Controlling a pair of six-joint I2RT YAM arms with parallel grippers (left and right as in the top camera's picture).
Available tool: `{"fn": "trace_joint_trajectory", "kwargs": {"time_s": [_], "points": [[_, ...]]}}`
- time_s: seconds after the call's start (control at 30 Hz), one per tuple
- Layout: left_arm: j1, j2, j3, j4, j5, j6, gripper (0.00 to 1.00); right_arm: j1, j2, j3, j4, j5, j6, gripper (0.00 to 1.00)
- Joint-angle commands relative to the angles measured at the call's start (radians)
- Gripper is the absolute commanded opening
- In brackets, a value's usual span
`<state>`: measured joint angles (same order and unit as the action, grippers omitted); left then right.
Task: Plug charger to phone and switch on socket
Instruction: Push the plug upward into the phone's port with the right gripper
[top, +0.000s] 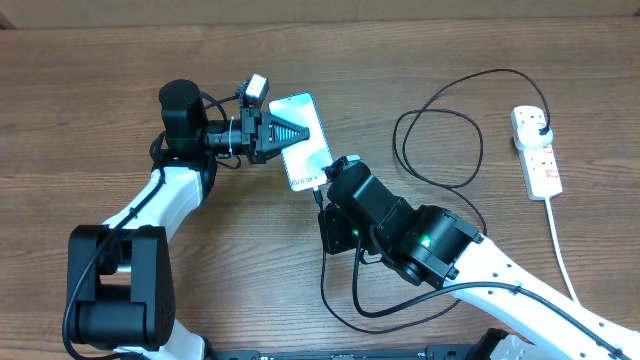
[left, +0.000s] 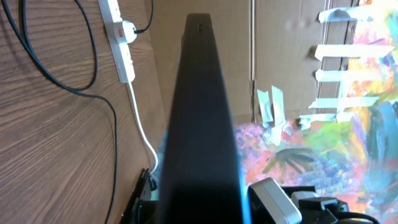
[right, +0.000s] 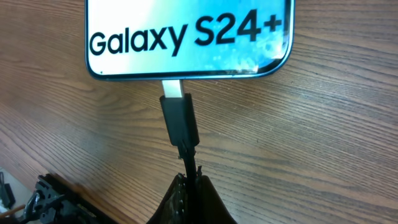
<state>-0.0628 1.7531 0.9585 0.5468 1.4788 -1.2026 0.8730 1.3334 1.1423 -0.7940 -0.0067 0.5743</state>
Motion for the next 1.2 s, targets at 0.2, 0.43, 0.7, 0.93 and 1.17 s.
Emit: {"fn": "trace_joint_trajectory", "kwargs": {"time_s": [0.2, 0.43, 0.7, 0.93, 1.17], "points": [[-0.011, -0.001, 0.017, 0.003, 0.101, 0.105, 0.04, -0.015, -0.056, 0.018, 0.035, 0.073, -0.006, 0.04], [-0.032, -0.001, 0.017, -0.019, 0.101, 0.047, 0.04, -0.015, -0.061, 0.018, 0.062, 0.02, -0.002, 0.04], [-0.066, -0.001, 0.017, -0.02, 0.101, 0.018, 0.04, -0.015, -0.053, 0.016, 0.069, 0.082, -0.002, 0.04], [-0.069, -0.001, 0.017, -0.019, 0.101, 0.043, 0.04, -0.015, -0.04, 0.016, 0.067, 0.096, -0.002, 0.09], [-0.067, -0.001, 0.017, -0.019, 0.101, 0.15, 0.04, -0.015, -0.081, 0.077, -0.064, 0.091, -0.002, 0.43]]}}
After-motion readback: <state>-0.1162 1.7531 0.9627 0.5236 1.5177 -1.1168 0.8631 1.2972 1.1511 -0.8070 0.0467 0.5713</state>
